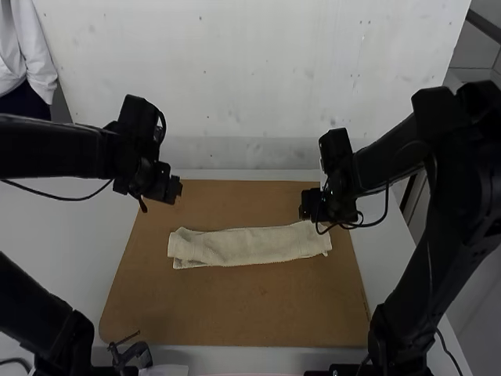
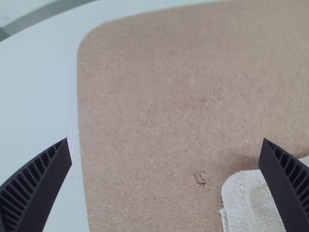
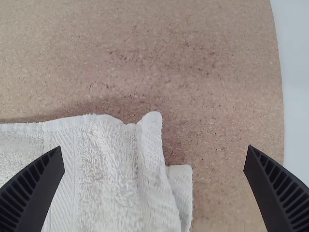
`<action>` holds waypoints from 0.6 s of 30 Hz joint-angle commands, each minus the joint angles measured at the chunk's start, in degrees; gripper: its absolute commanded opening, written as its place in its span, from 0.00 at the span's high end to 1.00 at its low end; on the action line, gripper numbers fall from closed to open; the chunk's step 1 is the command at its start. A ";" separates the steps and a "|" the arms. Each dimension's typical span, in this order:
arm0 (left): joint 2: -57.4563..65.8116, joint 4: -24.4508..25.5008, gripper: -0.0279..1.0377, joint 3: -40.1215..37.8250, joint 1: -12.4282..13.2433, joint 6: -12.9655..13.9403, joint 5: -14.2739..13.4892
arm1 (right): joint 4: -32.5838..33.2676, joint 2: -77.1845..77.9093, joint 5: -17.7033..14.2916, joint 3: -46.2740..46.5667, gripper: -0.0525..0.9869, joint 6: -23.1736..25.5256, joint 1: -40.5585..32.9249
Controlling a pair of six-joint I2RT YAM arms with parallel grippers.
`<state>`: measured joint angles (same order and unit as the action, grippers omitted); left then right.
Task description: Fold the towel.
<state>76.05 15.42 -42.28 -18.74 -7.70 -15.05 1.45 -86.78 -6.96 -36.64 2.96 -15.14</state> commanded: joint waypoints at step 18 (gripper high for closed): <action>-3.54 -0.83 0.03 0.97 2.22 3.05 1.16 | 9.88 -13.85 5.29 -7.30 0.46 9.96 2.22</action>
<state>73.54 15.03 -42.17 -16.14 -6.00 -14.35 10.85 -97.95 -2.11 -43.31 11.44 -13.21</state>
